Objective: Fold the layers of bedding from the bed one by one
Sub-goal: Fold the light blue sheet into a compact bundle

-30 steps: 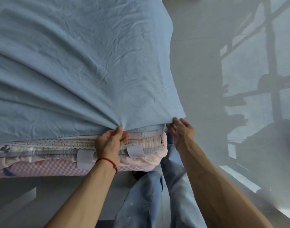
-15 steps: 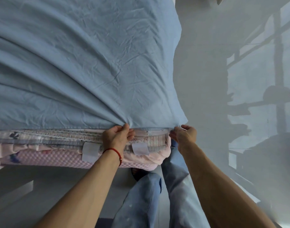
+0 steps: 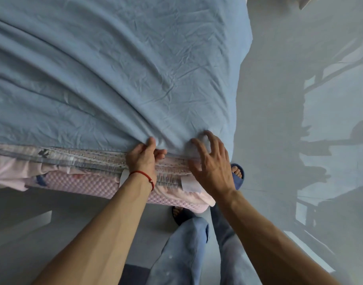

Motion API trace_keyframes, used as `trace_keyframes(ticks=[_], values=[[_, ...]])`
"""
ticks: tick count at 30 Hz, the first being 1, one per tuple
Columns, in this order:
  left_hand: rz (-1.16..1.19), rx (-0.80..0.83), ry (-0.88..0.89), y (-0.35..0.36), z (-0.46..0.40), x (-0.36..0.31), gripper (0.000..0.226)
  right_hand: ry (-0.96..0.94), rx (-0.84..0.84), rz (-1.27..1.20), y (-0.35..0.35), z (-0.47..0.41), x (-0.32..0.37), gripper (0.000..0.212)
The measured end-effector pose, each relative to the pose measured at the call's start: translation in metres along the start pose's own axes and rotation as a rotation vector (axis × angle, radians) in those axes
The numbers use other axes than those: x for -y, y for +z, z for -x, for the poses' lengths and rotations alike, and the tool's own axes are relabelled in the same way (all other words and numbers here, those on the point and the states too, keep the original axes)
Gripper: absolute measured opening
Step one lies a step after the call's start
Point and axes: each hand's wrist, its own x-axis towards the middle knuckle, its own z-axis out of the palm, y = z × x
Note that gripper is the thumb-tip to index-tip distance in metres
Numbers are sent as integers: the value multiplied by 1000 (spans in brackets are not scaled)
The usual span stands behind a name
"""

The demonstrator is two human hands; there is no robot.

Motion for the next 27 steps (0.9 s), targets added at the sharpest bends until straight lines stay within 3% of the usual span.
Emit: trace_keyframes(ticks=[4,9,15,18,21,27], values=[[45,-10,9,-14,3,5,16,-105,-75,68,1,-5,9,35],[29,12,8,-24,5,8,19,-228,-101,110,8,4,1,28],[-10,-22,-89,-27,-17,-16,20,-203,-65,64,1,-19,27,1],[-98,-147,-28,-39,-44,-40,33,-266,-72,4,6,-49,61,30],[-129,-217,29,-47,-72,-59,27,-277,18,-53,16,-80,88,59],[-366,-133,13,-50,-92,-43,21,-221,232,84,46,-103,89,69]])
